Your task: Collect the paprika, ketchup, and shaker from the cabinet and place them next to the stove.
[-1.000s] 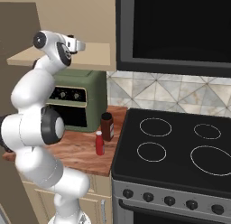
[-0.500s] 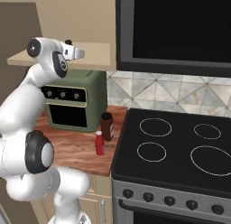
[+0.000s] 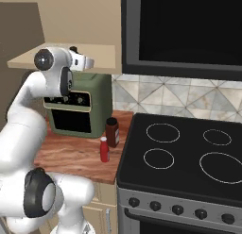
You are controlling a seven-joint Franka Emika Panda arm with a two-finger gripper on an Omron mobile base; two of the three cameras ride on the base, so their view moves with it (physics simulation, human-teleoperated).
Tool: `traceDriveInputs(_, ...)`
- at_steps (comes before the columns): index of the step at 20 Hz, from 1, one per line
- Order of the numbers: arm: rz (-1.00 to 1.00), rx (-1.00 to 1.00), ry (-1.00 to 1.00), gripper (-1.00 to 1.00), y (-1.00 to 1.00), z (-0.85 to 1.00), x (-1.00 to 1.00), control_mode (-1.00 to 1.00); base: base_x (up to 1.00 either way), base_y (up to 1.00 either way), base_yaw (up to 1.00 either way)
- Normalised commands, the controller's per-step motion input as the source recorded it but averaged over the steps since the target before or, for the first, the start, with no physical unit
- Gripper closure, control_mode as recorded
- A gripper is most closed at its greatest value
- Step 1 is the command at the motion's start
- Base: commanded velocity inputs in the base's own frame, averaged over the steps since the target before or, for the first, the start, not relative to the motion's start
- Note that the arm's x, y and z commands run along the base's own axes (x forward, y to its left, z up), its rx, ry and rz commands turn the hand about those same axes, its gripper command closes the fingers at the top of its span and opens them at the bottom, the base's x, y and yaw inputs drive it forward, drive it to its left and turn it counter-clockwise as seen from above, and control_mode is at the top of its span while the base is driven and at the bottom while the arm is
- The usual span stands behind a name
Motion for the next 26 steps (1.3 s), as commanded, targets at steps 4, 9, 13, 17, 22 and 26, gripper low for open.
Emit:
traceDriveInputs(4,0.20,0.04,0.00,1.00,-0.47,-0.19,-0.62,-1.00,0.00,0.00,0.00)
traceDriveInputs(9,0.20,0.03,0.00,1.00,-0.40,-0.26,-0.60,-1.00,0.00,0.00,0.00)
traceDriveInputs(13,0.21,0.01,0.00,1.00,-0.36,-0.34,-0.67,-1.00,0.00,0.00,0.00)
traceDriveInputs(17,0.23,0.00,0.00,1.00,-0.24,-0.41,-0.89,-1.00,0.00,0.00,0.00)
traceDriveInputs(22,0.23,0.00,0.00,1.00,-0.18,-0.41,-0.81,-1.00,0.00,0.00,0.00)
traceDriveInputs(26,0.22,0.00,0.00,1.00,-0.19,-0.42,-0.62,-1.00,0.00,0.00,0.00)
